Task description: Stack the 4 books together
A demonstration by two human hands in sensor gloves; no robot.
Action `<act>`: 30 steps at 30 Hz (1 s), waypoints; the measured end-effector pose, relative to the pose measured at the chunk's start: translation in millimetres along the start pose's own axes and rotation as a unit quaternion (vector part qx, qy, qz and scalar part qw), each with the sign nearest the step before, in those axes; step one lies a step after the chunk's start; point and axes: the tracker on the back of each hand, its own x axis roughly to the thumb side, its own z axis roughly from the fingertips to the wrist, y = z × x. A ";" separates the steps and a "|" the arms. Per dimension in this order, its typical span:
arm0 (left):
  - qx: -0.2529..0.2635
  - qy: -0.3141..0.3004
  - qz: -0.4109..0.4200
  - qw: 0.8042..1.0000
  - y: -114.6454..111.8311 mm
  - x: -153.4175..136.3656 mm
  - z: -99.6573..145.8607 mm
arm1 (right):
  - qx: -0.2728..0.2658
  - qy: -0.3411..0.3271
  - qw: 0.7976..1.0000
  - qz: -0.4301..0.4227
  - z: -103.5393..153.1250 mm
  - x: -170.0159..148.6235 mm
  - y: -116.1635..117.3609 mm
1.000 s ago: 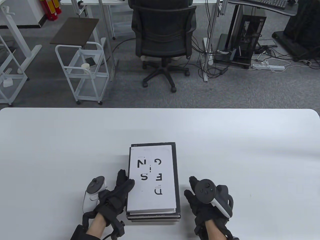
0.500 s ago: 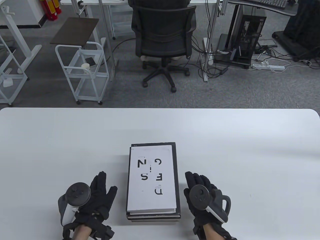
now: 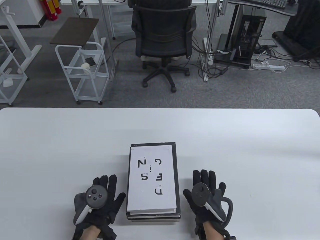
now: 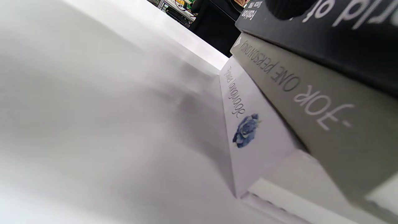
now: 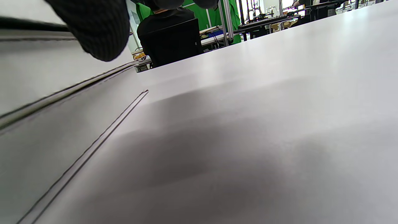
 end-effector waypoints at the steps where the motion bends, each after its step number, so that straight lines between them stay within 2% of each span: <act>1: 0.000 0.002 0.002 1.000 -0.1 -1.1 -0.5 | 0.002 -0.005 1.000 0.002 0.3 1.4 0.3; 15: 0.008 0.007 0.033 0.999 7.6 -8.7 1.4 | -0.013 -0.038 0.999 0.001 5.6 9.7 -2.0; 30: 0.003 -0.005 0.032 0.999 5.1 -6.2 1.5 | -0.005 -0.038 0.999 -0.014 5.0 7.0 -1.5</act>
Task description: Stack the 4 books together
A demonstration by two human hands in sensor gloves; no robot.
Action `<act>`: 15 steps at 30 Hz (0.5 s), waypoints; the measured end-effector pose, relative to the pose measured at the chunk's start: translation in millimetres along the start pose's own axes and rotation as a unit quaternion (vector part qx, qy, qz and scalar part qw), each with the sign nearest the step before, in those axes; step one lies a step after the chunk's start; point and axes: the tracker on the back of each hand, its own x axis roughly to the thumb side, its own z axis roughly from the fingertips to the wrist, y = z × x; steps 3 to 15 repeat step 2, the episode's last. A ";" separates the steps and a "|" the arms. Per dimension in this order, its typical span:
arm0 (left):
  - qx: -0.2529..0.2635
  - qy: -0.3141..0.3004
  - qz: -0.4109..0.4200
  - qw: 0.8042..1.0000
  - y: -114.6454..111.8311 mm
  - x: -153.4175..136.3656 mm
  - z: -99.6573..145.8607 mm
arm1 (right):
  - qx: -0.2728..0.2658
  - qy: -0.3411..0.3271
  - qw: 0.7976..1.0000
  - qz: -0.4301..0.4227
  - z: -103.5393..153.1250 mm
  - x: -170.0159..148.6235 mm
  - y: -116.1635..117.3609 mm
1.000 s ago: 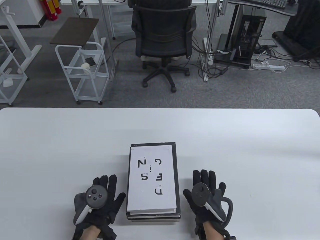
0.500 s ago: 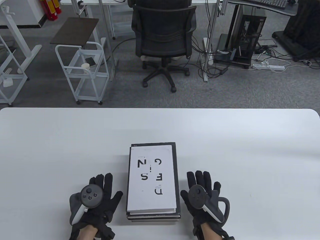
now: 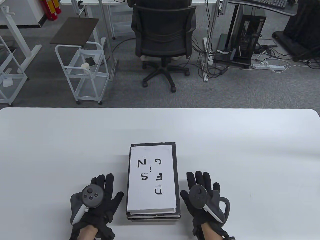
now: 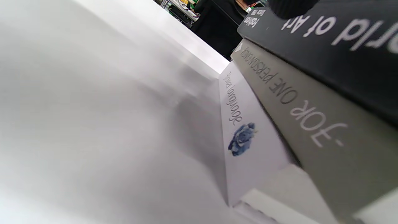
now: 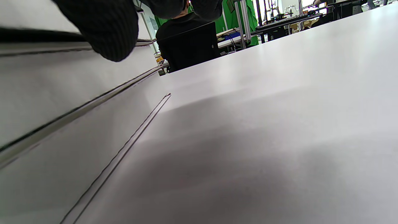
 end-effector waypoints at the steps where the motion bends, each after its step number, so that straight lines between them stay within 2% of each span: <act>1: 0.001 -0.002 0.000 1.000 0.0 0.6 0.2 | 0.002 0.002 1.000 -0.002 -0.2 -0.7 0.0; 15: 0.001 -0.004 0.000 1.000 -0.4 1.0 0.4 | 0.002 0.003 1.000 -0.004 -0.4 -1.4 -0.2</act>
